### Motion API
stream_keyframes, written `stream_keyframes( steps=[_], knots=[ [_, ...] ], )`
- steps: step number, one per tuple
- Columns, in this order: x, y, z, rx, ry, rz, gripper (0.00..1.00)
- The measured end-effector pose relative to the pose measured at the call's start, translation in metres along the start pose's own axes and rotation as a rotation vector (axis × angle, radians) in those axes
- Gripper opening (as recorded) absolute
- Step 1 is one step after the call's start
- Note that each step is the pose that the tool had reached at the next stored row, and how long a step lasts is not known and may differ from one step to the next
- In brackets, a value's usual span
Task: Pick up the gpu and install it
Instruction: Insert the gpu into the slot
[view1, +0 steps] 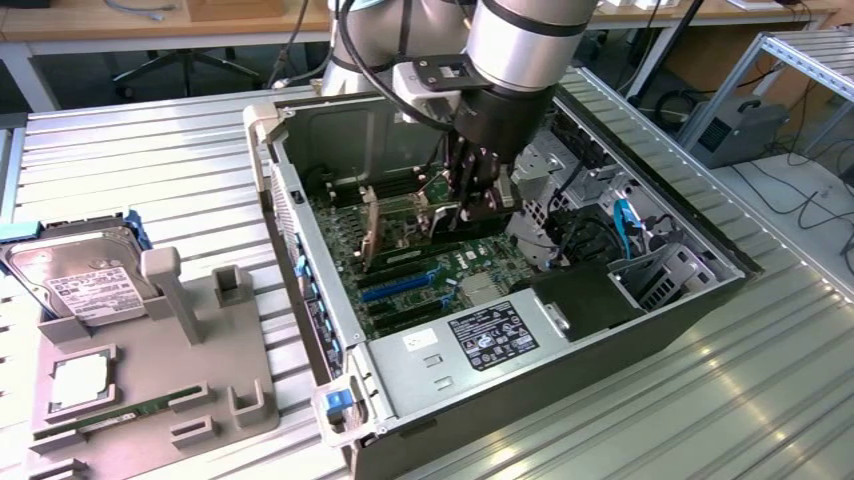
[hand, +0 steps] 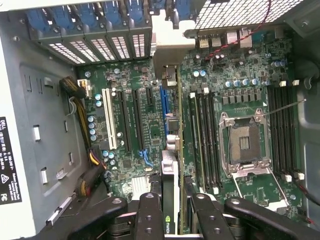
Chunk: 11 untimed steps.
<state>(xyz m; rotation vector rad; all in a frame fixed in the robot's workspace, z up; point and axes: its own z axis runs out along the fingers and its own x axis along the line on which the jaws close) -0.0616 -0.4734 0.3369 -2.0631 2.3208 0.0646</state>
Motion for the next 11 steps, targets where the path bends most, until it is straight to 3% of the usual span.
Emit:
stream_keyframes(
  steps=[3,11],
  knots=[
    [-0.0011,0.0024,0.0041,-0.0003,0.0003,-0.007,0.27],
    [-0.0066,0.0056,0.0106,-0.0036,0.0104,-0.088,0.27]
  ],
)
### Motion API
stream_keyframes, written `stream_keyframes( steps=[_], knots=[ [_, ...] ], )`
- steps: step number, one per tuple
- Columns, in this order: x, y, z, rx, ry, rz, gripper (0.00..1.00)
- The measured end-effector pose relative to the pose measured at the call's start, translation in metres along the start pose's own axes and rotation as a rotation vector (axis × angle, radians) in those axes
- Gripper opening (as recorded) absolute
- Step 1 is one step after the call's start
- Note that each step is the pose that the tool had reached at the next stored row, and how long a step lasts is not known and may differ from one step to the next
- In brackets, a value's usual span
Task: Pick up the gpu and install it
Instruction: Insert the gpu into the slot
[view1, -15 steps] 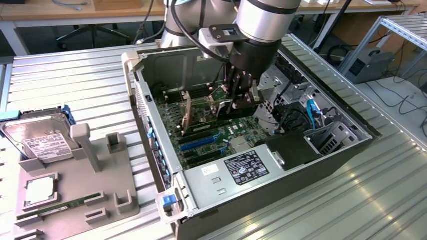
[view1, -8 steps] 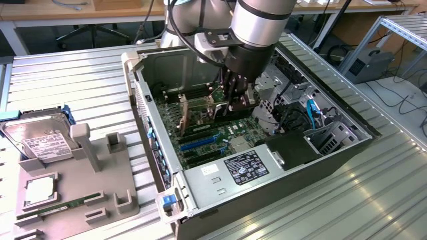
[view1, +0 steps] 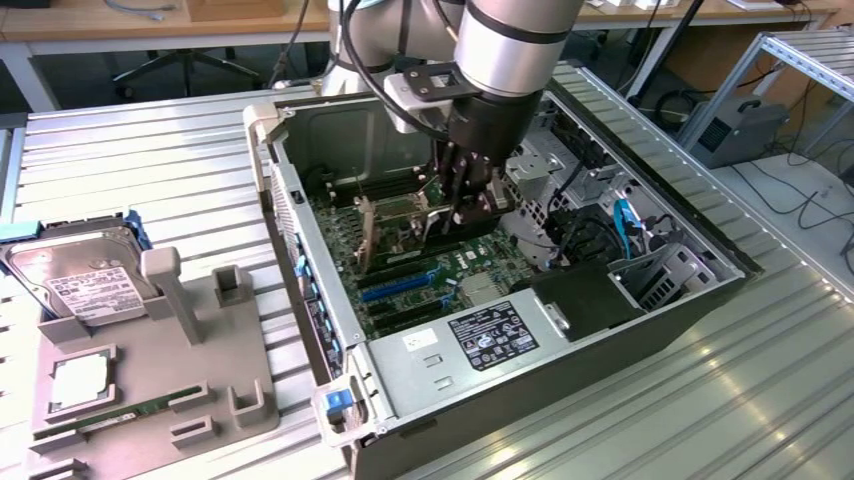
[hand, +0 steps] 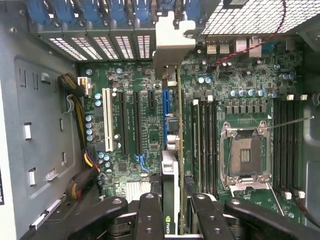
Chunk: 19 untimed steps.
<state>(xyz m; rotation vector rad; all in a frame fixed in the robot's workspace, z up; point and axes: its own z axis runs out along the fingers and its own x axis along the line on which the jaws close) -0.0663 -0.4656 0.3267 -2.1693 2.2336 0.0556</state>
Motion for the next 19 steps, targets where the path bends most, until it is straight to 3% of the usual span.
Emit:
stream_keyframes(
  steps=[9,16,19],
  knots=[
    [0.0,0.0106,0.0126,-0.0011,0.0002,-0.026,0.27],
    [0.0,0.0109,0.0135,-0.0011,0.0001,-0.026,0.27],
    [0.0,0.0109,0.0186,-0.0012,0.0002,-0.026,0.27]
  ],
)
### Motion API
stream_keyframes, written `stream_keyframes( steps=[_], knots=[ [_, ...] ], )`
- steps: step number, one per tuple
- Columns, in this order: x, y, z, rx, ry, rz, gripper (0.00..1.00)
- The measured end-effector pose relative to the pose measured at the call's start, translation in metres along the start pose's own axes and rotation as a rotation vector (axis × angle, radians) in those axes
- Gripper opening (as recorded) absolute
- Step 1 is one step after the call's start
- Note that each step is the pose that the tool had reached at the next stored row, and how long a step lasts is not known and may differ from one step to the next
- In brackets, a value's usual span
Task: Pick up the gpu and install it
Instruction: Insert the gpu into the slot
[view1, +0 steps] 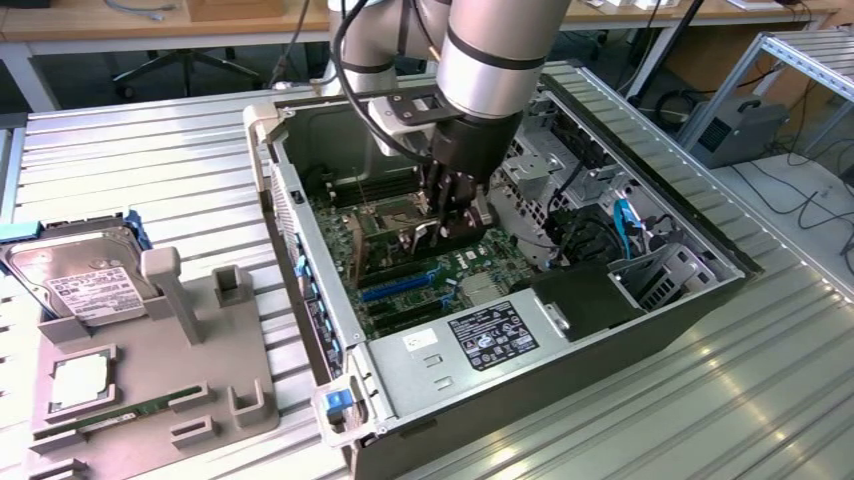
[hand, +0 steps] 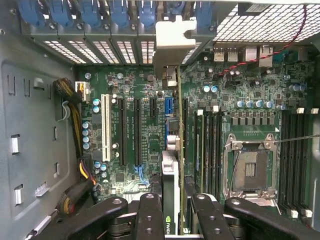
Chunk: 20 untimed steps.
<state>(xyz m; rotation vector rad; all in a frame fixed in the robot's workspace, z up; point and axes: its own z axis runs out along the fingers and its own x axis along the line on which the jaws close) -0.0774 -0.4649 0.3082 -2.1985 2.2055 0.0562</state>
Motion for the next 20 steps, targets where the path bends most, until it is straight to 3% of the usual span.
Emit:
stream_keyframes(
  steps=[6,20],
  knots=[
    [0.0003,0.0,0.0068,-0.0001,0.0004,0.0,0.27],
    [0.0005,0.0,0.0111,-0.0001,0.0003,0.0,0.27]
  ],
)
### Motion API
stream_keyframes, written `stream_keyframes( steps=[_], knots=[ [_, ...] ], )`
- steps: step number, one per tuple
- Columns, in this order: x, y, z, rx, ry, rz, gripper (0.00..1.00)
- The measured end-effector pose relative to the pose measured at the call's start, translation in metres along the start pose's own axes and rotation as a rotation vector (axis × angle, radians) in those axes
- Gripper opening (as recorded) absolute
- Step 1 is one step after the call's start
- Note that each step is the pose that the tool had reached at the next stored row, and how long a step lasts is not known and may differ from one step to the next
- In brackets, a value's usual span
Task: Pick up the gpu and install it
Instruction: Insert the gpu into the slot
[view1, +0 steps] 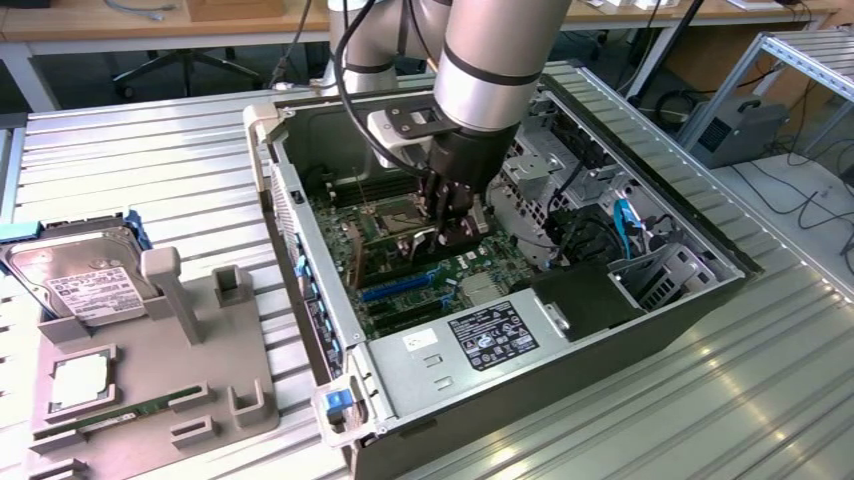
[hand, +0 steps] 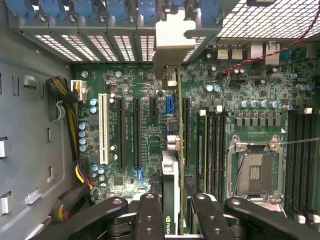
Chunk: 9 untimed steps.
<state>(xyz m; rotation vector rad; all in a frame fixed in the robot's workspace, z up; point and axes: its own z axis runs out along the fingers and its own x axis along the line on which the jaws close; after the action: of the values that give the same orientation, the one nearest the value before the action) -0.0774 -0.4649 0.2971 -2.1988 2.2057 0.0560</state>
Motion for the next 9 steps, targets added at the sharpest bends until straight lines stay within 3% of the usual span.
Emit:
stream_keyframes(
  steps=[9],
  knots=[
    [-0.0009,0.0,0.0023,0.0001,-0.0003,0.0,0.27]
  ],
)
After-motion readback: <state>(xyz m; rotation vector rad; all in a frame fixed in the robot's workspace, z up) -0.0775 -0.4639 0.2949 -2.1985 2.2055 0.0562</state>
